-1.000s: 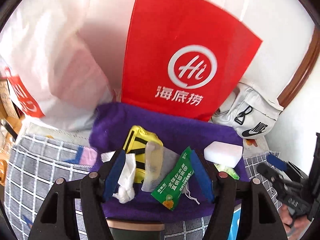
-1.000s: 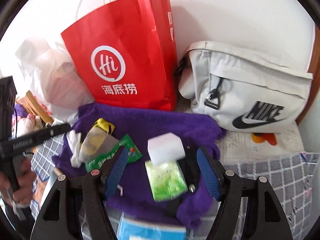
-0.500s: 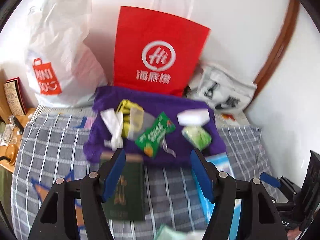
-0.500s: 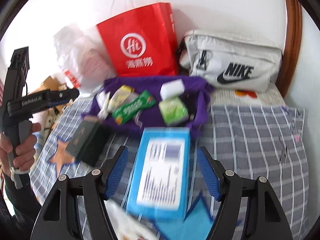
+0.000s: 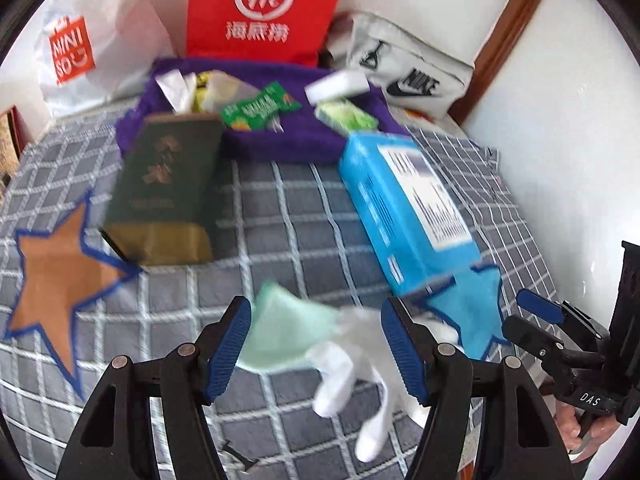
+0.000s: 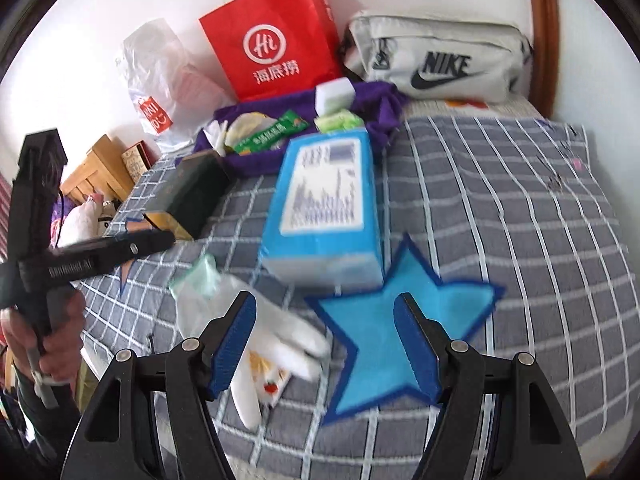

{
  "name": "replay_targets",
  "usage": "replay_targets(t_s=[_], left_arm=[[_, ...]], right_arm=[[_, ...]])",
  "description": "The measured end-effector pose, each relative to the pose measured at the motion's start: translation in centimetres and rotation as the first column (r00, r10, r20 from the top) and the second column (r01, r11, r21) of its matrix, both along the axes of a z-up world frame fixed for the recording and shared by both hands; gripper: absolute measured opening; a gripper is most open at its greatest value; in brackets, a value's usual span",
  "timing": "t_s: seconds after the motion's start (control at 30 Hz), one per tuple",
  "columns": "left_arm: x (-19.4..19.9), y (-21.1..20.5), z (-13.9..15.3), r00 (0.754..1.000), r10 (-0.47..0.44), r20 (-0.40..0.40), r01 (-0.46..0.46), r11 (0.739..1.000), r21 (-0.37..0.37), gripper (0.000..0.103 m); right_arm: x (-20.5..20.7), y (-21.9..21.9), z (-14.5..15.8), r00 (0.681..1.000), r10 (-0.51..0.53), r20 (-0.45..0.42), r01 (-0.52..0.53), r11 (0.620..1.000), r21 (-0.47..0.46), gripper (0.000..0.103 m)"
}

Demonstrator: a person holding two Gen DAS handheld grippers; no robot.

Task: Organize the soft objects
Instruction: 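Grasp the white gloves with the left tool while the right tool moves to the orange-print sachet, then grasp the orange-print sachet with the right tool and lift it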

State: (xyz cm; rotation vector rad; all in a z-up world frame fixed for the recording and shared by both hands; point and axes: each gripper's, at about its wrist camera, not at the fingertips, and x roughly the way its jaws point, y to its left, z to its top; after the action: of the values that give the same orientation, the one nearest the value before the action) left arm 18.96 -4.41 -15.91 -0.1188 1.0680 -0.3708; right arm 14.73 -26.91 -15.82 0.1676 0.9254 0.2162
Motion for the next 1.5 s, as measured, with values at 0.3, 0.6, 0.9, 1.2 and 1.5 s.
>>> replay_targets(t_s=[0.3, 0.6, 0.9, 1.2, 1.5], left_arm=[[-1.2, -4.8, -4.5, 0.995, -0.079, -0.056, 0.084, 0.993, 0.087, 0.073], [-2.5, -7.6, -5.0, 0.993, -0.093, 0.077, 0.070, 0.963, 0.261, 0.065], [-2.0, -6.1, -3.9, 0.994, -0.089, 0.065, 0.073, 0.975, 0.211, 0.009], [-1.7, 2.9, -1.6, 0.987, 0.118, 0.109, -0.135, 0.977, 0.164, 0.009], [-2.7, 10.5, -3.1, 0.958, 0.274, 0.084, -0.285, 0.945, 0.159, 0.010]], right_arm=[[-2.9, -0.9, -2.6, 0.999, -0.019, -0.028, 0.018, 1.000, -0.010, 0.071], [-3.2, -1.8, -4.4, 0.997, -0.052, -0.058, 0.051, 0.999, -0.018, 0.071], [-3.3, -0.5, -5.4, 0.996, -0.038, -0.076, 0.034, 0.998, -0.048, 0.071], [-3.2, 1.5, -4.8, 0.998, 0.001, -0.065, -0.004, 0.999, -0.045, 0.071], [-1.8, 6.3, -6.0, 0.992, 0.062, -0.106, -0.066, 0.997, -0.030, 0.071]])
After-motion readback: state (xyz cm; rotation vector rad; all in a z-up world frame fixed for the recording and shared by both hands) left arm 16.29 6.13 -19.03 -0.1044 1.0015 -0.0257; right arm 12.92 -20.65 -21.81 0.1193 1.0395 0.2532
